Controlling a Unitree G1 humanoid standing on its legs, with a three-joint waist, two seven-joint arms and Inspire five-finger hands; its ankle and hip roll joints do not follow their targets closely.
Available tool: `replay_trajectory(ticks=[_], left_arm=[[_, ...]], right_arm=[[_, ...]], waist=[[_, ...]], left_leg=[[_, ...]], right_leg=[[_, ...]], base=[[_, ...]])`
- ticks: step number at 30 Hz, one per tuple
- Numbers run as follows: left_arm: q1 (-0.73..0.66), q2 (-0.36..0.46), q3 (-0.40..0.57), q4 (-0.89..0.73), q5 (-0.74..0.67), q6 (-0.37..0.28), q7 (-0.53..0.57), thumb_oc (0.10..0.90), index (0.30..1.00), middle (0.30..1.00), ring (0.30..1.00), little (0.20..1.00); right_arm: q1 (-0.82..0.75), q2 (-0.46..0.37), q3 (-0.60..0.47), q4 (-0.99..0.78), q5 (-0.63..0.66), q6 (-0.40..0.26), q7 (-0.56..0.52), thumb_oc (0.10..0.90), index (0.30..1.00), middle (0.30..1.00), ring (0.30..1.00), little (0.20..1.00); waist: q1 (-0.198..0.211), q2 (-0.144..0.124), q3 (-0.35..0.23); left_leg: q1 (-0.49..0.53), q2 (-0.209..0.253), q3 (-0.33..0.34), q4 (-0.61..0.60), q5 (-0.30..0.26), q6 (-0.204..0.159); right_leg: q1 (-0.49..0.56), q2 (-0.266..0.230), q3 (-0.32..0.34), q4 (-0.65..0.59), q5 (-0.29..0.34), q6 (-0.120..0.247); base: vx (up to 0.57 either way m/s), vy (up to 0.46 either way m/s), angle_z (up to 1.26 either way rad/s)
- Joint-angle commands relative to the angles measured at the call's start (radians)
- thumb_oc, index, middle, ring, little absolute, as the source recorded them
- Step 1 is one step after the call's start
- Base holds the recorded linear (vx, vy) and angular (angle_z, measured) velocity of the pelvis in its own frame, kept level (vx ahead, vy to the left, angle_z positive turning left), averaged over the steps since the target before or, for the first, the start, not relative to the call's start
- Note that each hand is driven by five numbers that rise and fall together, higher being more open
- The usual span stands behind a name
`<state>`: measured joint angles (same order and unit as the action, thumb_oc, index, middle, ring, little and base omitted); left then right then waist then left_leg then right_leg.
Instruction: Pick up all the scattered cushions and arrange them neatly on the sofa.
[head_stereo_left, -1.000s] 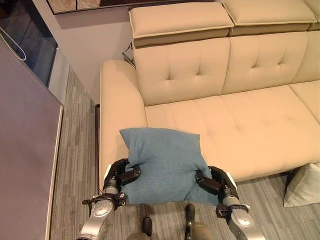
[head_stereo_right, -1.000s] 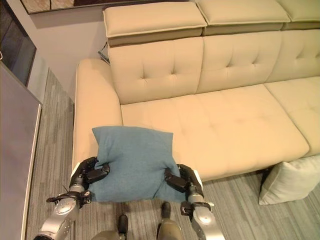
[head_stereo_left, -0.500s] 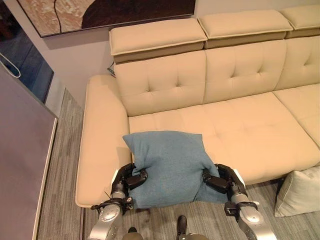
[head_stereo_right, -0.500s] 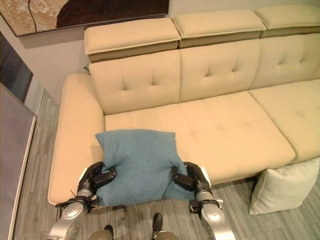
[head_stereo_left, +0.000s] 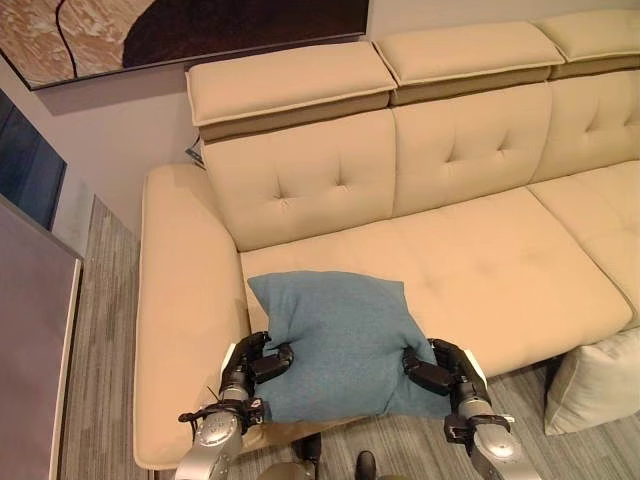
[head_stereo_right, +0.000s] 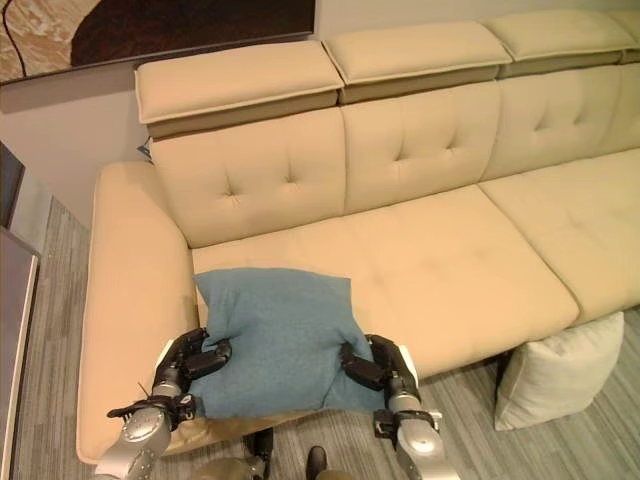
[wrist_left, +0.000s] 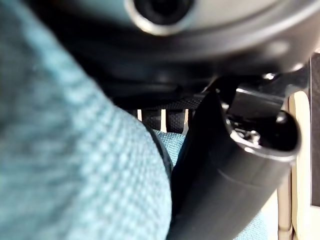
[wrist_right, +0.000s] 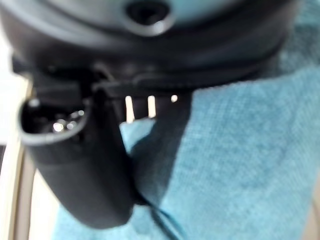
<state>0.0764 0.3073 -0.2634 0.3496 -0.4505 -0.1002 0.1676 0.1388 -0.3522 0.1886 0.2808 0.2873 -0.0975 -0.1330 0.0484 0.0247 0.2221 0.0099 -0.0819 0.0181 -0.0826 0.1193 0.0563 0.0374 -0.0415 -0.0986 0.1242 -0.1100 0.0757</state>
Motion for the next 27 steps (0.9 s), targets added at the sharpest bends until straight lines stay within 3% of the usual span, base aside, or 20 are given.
replay_trajectory(ticks=[1,4,7,13,18,21,22,24,27], left_arm=[[-0.028,-0.012,-0.02,-0.117,0.026,-0.089,-0.061,0.4,0.3,0.3,0.3,0.3],[-0.036,-0.016,-0.022,-0.12,0.032,-0.096,-0.055,0.4,0.3,0.3,0.3,0.3],[-0.056,-0.027,-0.029,-0.119,0.036,-0.108,-0.047,0.4,0.3,0.3,0.3,0.3],[-0.066,-0.026,-0.031,-0.119,0.03,-0.113,-0.044,0.4,0.3,0.3,0.3,0.3],[-0.095,-0.041,-0.059,-0.112,0.012,-0.113,-0.04,0.4,0.3,0.3,0.3,0.3],[-0.106,-0.049,-0.068,-0.111,0.006,-0.115,-0.039,0.4,0.3,0.3,0.3,0.3],[-0.114,-0.052,-0.08,-0.121,0.007,-0.113,-0.046,0.4,0.3,0.3,0.3,0.3],[-0.111,-0.056,-0.086,-0.136,0.01,-0.109,-0.05,0.4,0.3,0.3,0.3,0.3],[-0.129,-0.051,-0.093,-0.155,0.02,-0.109,-0.046,0.4,0.3,0.3,0.3,0.3]], right_arm=[[-0.122,0.064,0.009,-0.225,0.018,-0.135,0.054,0.4,0.3,0.3,0.3,0.3],[-0.123,0.064,0.001,-0.233,0.012,-0.136,0.054,0.4,0.3,0.3,0.3,0.3],[-0.132,0.058,-0.005,-0.227,0.004,-0.137,0.041,0.4,0.3,0.3,0.3,0.3],[-0.135,0.047,-0.001,-0.221,0.014,-0.137,0.046,0.4,0.3,0.3,0.3,0.3],[-0.109,0.013,-0.03,-0.236,0.026,-0.147,0.035,0.4,0.3,0.3,0.3,0.3],[-0.101,0.009,-0.04,-0.238,0.033,-0.145,0.03,0.4,0.3,0.3,0.3,0.3],[-0.091,0.013,-0.057,-0.239,0.036,-0.145,0.018,0.4,0.3,0.3,0.3,0.3],[-0.082,0.021,-0.061,-0.238,0.023,-0.142,0.014,0.4,0.3,0.3,0.3,0.3],[-0.083,0.03,-0.069,-0.236,0.012,-0.142,0.003,0.4,0.3,0.3,0.3,0.3]], waist=[[0.016,-0.023,-0.071],[-0.005,-0.01,-0.069],[-0.031,-0.017,-0.06],[-0.031,-0.041,-0.077],[-0.053,-0.05,-0.071],[-0.065,-0.054,-0.066],[-0.072,-0.055,-0.065],[-0.079,-0.045,-0.079],[-0.086,-0.044,-0.088]], left_leg=[[0.006,0.003,-0.025,0.101,-0.132,0.003],[0.033,0.009,-0.065,0.082,-0.144,-0.002],[0.062,0.008,-0.117,0.066,-0.153,-0.012],[0.068,0.043,-0.139,0.067,-0.162,-0.054],[0.01,0.084,-0.132,0.134,-0.152,-0.101],[-0.014,0.089,-0.082,0.161,-0.151,-0.1],[-0.035,0.076,-0.02,0.161,-0.143,-0.085],[-0.005,0.074,0.009,0.098,-0.139,-0.075],[0.006,0.065,0.0,0.065,-0.131,-0.071]], right_leg=[[-0.026,-0.014,-0.001,0.156,0.087,0.045],[-0.076,-0.041,0.037,0.052,0.098,0.031],[-0.124,-0.027,0.141,-0.041,0.167,0.047],[-0.071,-0.03,0.1,-0.118,0.174,0.029],[-0.014,-0.013,0.012,-0.148,0.138,-0.005],[-0.001,-0.024,-0.016,-0.16,0.133,-0.006],[0.019,-0.025,-0.034,-0.178,0.135,-0.008],[0.027,-0.013,-0.033,-0.186,0.131,-0.005],[0.028,-0.009,-0.024,-0.189,0.128,-0.004]], base=[[0.07,0.003,0.04],[0.12,-0.092,0.37],[0.14,-0.172,0.43],[0.09,-0.237,0.49],[0.01,-0.211,0.56],[-0.01,-0.075,0.61],[0.01,-0.031,0.6],[0.11,0.015,0.3],[0.12,0.059,0.03]])
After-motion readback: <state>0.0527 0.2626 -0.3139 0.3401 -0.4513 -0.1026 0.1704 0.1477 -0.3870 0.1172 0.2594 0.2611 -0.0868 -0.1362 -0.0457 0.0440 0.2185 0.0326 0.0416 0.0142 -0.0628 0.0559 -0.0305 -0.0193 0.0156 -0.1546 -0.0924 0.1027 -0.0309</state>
